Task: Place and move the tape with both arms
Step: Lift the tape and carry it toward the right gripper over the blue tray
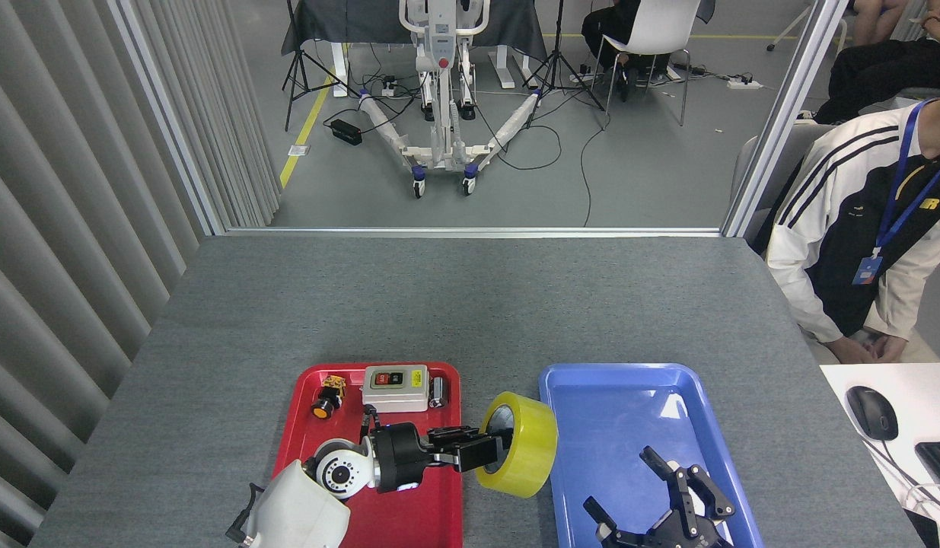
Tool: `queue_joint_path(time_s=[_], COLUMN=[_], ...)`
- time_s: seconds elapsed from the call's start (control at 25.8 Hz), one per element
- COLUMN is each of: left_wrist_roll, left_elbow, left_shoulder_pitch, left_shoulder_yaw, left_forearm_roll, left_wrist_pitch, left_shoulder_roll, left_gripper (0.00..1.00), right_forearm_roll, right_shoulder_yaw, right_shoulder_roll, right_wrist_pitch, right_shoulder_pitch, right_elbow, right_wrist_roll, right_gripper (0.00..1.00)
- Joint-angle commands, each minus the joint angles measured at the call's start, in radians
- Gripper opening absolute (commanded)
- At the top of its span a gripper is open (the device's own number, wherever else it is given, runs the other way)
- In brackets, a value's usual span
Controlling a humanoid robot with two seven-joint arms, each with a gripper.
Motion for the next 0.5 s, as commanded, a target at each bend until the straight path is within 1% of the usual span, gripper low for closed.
queue_joint_path(time_s=[0.0,0.12,0.19,0.31,0.39,0.47], left_wrist_roll=[0.0,0.0,0.0,0.0,0.002,0.003], left_elbow=[0.004,0.001,-0.003,-0.005,-0.006,-0.006], left_shoulder_pitch=[-0.002,-0.002,0.003,0.005,0.006,0.008], left_shoulder_yaw=[-0.002,-0.004,-0.005,-0.008,-0.016,-0.017], left_forearm_roll=[0.003,0.003,0.003,0.003,0.003,0.003], left_wrist_pitch=[-0.001,-0.001,-0.001,-0.001,-0.001,-0.001], left_shoulder_roll=[-0.003,-0.003,-0.003,-0.003,-0.003,-0.003], left_gripper=[0.0,0.0,0.0,0.0,0.0,0.0], right_forearm_roll=[0.006,0.041,0.049,0.051,0.061,0.066], right_shoulder_yaw=[0.009,0.052,0.074,0.088,0.103,0.107], right_shoulder_roll=[-0.004,0.007,0.012,0.021,0.025,0.033], right_wrist_pitch=[-0.054,-0.054,-0.054,-0.054,-0.054,-0.054], right_shoulder_pitch=[-0.002,-0.006,-0.008,-0.008,-0.011,-0.014], right_elbow=[-0.002,-0.001,0.002,0.007,0.016,0.024], right_wrist_roll=[-0.002,-0.002,0.0,0.001,0.0,0.001], right_gripper=[0.99,0.99,0.98,0.91,0.88,0.88])
